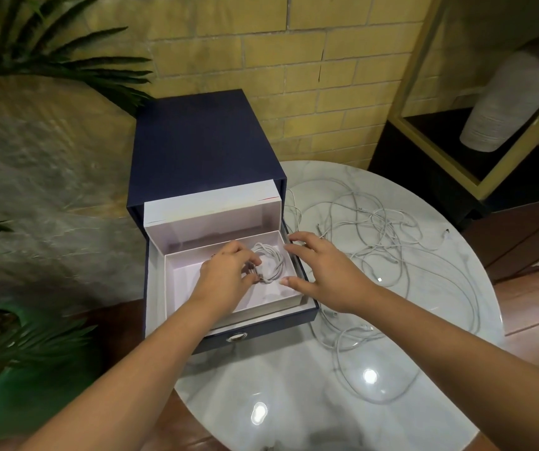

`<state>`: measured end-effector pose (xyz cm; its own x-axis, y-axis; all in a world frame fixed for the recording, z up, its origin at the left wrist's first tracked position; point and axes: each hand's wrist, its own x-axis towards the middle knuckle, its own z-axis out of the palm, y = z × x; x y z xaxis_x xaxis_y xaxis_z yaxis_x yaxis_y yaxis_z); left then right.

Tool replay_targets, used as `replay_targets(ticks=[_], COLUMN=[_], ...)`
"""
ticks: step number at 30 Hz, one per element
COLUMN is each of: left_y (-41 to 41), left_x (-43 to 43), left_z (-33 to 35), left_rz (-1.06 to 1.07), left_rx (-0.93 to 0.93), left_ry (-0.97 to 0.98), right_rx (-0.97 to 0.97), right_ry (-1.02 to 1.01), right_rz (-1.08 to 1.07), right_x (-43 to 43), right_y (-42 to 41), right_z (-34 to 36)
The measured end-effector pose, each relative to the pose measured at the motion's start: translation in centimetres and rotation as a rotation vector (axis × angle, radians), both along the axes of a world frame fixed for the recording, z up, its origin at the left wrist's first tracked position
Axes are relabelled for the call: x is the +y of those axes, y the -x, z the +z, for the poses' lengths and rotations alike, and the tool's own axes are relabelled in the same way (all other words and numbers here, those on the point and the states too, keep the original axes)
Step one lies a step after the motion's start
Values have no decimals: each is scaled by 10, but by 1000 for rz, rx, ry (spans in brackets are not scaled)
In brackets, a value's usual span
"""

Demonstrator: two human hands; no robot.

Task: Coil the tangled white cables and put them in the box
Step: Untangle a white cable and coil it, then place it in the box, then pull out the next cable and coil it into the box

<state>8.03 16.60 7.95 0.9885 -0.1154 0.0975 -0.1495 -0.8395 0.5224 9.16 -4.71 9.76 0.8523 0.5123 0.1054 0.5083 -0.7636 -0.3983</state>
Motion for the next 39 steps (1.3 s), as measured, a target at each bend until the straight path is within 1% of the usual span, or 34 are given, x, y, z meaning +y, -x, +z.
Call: replay_targets(ticks=[7,13,17,22,26,29,33,36,39], left_y=[-1,3,7,8,12,14,18,24,29], left_x=[-4,-3,-4,-13,-43,-76,-125,-157,-182], left_z=[5,10,16,27,43,51,51,41,19], left_rz=[-35,-89,-59,22,-31,-107,-211,-265,-250], left_rx=[-13,-2,-11,-85,-155,-192,-117,-37,114], left_ry=[-10,-114,-79,-1,94,151,231,214,178], right_rx=[21,30,58,102,134,153,210,255,313], right_ry=[1,18,-15,-117,-156,-138,-84,-52,-9], right_rz=[6,26,48,0,-44,-59,-57,-48,-35], right_x=[1,-1,-7,-35,-70,-96,-134,-159,-183], right_y=[1,-1,-1,-2,-4,-4,-4,-5,-5], right_z=[-1,-1,3,13,16,14,4,-5,-14])
